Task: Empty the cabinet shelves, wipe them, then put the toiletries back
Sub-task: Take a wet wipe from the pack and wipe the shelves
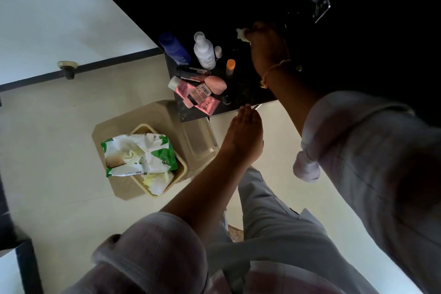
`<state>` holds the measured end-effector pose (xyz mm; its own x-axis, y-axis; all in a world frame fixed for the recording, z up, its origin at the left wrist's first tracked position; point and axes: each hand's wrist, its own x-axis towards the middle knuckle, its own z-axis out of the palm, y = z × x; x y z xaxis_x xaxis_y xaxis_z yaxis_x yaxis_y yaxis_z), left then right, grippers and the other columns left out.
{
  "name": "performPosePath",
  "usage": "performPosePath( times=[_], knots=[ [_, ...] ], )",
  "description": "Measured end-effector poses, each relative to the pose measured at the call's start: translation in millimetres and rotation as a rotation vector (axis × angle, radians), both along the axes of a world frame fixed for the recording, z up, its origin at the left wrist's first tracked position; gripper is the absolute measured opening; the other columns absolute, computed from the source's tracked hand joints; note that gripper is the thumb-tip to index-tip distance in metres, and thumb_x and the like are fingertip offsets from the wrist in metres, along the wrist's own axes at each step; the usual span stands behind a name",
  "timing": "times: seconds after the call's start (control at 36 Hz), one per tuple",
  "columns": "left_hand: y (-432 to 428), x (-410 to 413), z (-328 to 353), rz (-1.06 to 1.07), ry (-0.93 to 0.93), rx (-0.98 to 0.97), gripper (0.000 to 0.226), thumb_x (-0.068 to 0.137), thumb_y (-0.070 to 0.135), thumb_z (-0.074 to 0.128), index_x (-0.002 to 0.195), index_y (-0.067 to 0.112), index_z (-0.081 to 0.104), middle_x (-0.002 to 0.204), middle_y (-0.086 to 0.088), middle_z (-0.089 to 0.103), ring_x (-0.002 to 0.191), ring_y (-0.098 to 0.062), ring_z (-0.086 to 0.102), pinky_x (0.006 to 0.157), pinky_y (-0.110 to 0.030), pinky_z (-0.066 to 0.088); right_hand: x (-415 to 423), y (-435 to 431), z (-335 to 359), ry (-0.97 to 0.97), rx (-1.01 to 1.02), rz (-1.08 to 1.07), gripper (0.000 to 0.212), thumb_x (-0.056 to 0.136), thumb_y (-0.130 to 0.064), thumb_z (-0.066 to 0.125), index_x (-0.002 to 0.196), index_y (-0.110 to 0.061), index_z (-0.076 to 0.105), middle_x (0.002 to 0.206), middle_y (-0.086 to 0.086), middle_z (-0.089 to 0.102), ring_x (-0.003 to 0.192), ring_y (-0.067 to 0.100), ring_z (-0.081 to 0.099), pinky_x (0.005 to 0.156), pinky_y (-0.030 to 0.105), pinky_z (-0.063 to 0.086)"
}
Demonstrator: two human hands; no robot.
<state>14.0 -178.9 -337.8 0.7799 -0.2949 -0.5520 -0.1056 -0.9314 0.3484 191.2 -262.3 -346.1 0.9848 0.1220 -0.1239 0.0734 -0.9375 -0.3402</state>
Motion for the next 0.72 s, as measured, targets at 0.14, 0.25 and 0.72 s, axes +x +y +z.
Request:
performPosePath(
  times=[0.14,0.25,0.72],
  knots=[
    [5,0,-1,-0.014,-0.003,-0.025,0.073,0.095,0.02,0.052,0.15,-0.007,0.012,0.159,-0.024,0.009,0.149,-0.034,0.007,0.121,-0.042,0.016,-31,-5,-11,-0.019,0.074,0.049,0.026,0.093,-0.04,0.051,0.105,-0.024,0.067,0.109,0.003,0.064,0.1,0.021,0.058,0.09,0.039,0.046],
    [5,-3,0,-0.001,-0.031,-0.05,0.071,0.095,0.021,0.051,0.15,-0.006,0.014,0.159,-0.025,0.011,0.149,-0.034,0.008,0.121,-0.042,0.016,-75,-8,-3,0.037,0.062,0.051,0.023,0.097,-0.027,0.046,0.111,-0.022,0.064,0.112,0.006,0.058,0.096,0.02,0.051,0.079,0.032,0.04],
    [9,-20,11,-0.006,-0.335,-0.147,0.03,0.076,0.008,0.068,0.105,0.001,0.059,0.102,-0.016,0.06,0.093,-0.032,0.058,0.072,-0.042,0.055,-172,-57,9,-0.095,0.012,0.025,0.037,0.092,-0.02,0.045,0.12,-0.027,0.068,0.101,0.002,0.065,0.092,0.027,0.058,0.074,0.033,0.054]
  ],
)
